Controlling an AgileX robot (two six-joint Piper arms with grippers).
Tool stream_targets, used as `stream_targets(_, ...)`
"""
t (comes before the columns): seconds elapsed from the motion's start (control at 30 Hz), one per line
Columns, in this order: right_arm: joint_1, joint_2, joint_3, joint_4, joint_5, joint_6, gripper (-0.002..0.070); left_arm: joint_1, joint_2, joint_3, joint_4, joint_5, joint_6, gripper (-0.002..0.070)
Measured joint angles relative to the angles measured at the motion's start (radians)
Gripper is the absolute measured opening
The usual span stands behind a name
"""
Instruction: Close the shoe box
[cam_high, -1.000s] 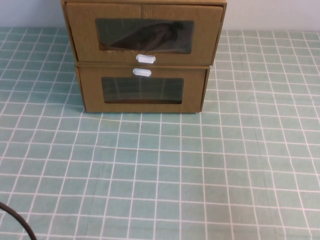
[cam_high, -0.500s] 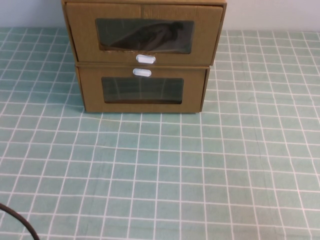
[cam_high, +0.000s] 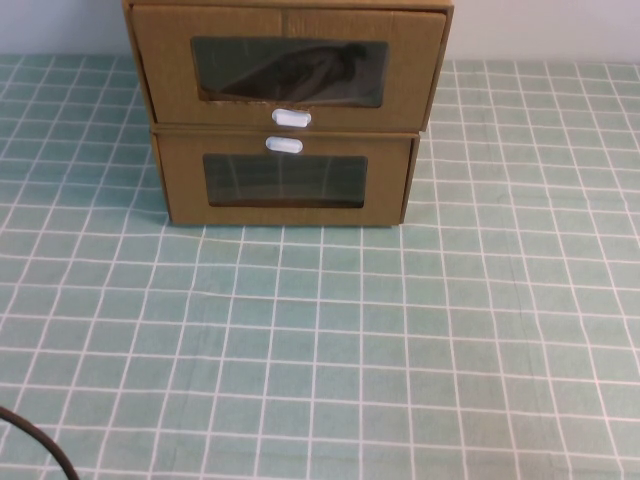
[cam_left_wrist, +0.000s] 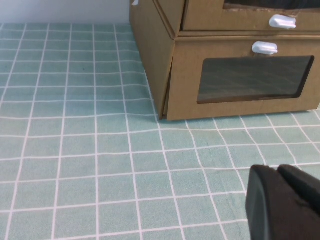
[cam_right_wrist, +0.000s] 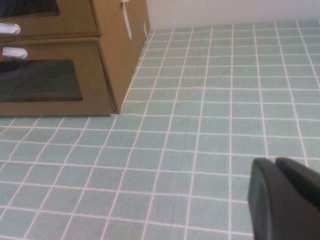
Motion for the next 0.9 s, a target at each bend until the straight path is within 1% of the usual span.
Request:
stream_targets(0.17, 0.0, 0.0, 0.0, 0.0, 0.0, 0.0, -0.0014, 0.0, -0.07, 0.026, 0.025, -0.002, 0.0, -0.0005)
stream_targets(0.33, 0.0, 0.0, 0.0, 0.0, 0.0, 0.0, -0.0014, 0.0, -0.184, 0.138, 0.152, -0.034, 0.0, -0.0005)
stream_targets(0.6, 0.0, 0.0, 0.0, 0.0, 0.0, 0.0, -0.0014, 0.0, -0.403, 0.416, 0.178, -0.291, -0.02, -0.0005)
stream_targets(0.67, 0.0, 0.0, 0.0, 0.0, 0.0, 0.0, -0.0014, 0.0, -0.415, 0.443, 0.18, -0.279, -0.036, -0.0005)
stream_targets(0.9, 0.0, -0.002, 0.0, 0.0, 0.0, 0.0, -0.0014, 0.006, -0.419, 0.452, 0.184, -0.141, -0.065, -0.0005)
